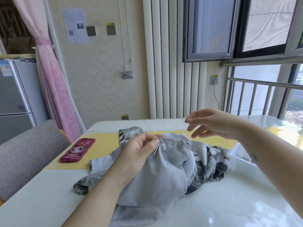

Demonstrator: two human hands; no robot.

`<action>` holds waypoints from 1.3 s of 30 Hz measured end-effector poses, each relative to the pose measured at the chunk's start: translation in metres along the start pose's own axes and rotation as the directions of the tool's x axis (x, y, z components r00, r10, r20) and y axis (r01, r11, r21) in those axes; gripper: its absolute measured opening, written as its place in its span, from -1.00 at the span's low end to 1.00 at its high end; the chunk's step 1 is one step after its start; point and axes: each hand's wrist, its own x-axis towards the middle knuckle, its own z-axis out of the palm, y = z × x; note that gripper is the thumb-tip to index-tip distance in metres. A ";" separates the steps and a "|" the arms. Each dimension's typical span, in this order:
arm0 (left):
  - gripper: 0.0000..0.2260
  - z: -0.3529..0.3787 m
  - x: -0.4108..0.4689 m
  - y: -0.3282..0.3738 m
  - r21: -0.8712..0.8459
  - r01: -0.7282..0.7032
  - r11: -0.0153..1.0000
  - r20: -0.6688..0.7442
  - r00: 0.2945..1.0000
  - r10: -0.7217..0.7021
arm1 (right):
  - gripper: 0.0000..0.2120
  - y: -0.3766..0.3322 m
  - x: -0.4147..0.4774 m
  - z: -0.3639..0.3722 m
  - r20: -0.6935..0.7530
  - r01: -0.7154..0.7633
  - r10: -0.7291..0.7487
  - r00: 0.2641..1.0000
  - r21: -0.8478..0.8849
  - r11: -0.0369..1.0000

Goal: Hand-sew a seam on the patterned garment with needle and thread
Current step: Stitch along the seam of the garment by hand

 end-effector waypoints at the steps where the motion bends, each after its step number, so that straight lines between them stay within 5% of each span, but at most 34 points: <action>1: -0.89 0.000 0.000 0.000 -0.002 -0.004 1.000 0.005 1.000 0.004 | -0.92 0.002 0.001 -0.001 -0.101 0.006 -0.022 0.995 -0.160 0.987; 5: -0.82 0.002 0.001 0.000 0.003 -0.017 1.000 0.007 1.000 0.017 | -0.85 0.000 -0.004 0.010 -0.279 0.174 -0.397 0.874 -0.583 0.793; 8: -0.84 0.004 0.003 -0.001 -0.023 -0.012 1.000 0.001 1.000 0.012 | -0.82 -0.010 -0.021 0.029 -0.061 0.522 -0.713 0.698 -0.639 0.565; 12: -0.91 0.008 0.004 0.000 -0.080 -0.012 0.997 -0.001 1.000 0.012 | -0.82 -0.005 -0.031 0.058 0.219 0.698 -0.780 0.586 -0.627 0.347; 20: -0.77 0.005 0.005 -0.003 -0.181 0.071 0.981 -0.008 0.997 -0.073 | -0.87 0.004 -0.016 0.073 0.150 0.736 -0.916 0.372 -0.649 0.193; 23: -0.80 0.004 0.006 -0.001 -0.183 0.088 0.979 -0.029 0.995 -0.094 | -0.88 0.002 -0.021 0.074 0.010 0.776 -0.896 0.443 -0.504 0.378; 25: -0.84 0.004 0.006 0.000 -0.202 0.105 0.974 -0.043 0.992 -0.116 | -0.93 -0.003 -0.024 0.074 -0.133 0.723 -0.768 0.626 -0.269 0.636; 27: -0.90 0.006 0.008 0.001 -0.185 0.109 0.977 -0.081 0.989 -0.126 | -0.89 -0.012 -0.028 0.075 -0.202 0.638 -0.618 0.760 0.048 0.769; 30: -0.88 0.006 0.011 0.001 -0.156 0.122 0.980 -0.160 0.976 -0.147 | -0.85 -0.031 -0.035 0.068 -0.199 0.485 -0.453 0.869 0.526 0.699; 32: -0.87 0.006 0.013 0.002 -0.131 0.128 0.983 -0.198 0.968 -0.153 | -0.83 -0.041 -0.041 0.060 -0.154 0.359 -0.359 0.921 0.692 0.626; 35: -0.85 0.004 0.014 0.003 -0.115 0.118 0.986 -0.224 0.964 -0.142 | -0.82 -0.048 -0.046 0.046 -0.188 0.384 -0.335 0.923 0.501 0.776; 37: -0.85 0.004 0.013 0.003 -0.110 0.112 0.988 -0.220 0.966 -0.135 | -0.83 -0.046 -0.050 0.041 -0.211 0.455 -0.461 0.862 -0.077 0.887; 39: -0.83 0.005 0.012 0.004 -0.098 0.106 0.989 -0.223 0.967 -0.126 | -0.84 -0.041 -0.052 0.040 -0.079 0.385 -0.534 0.842 -0.606 0.696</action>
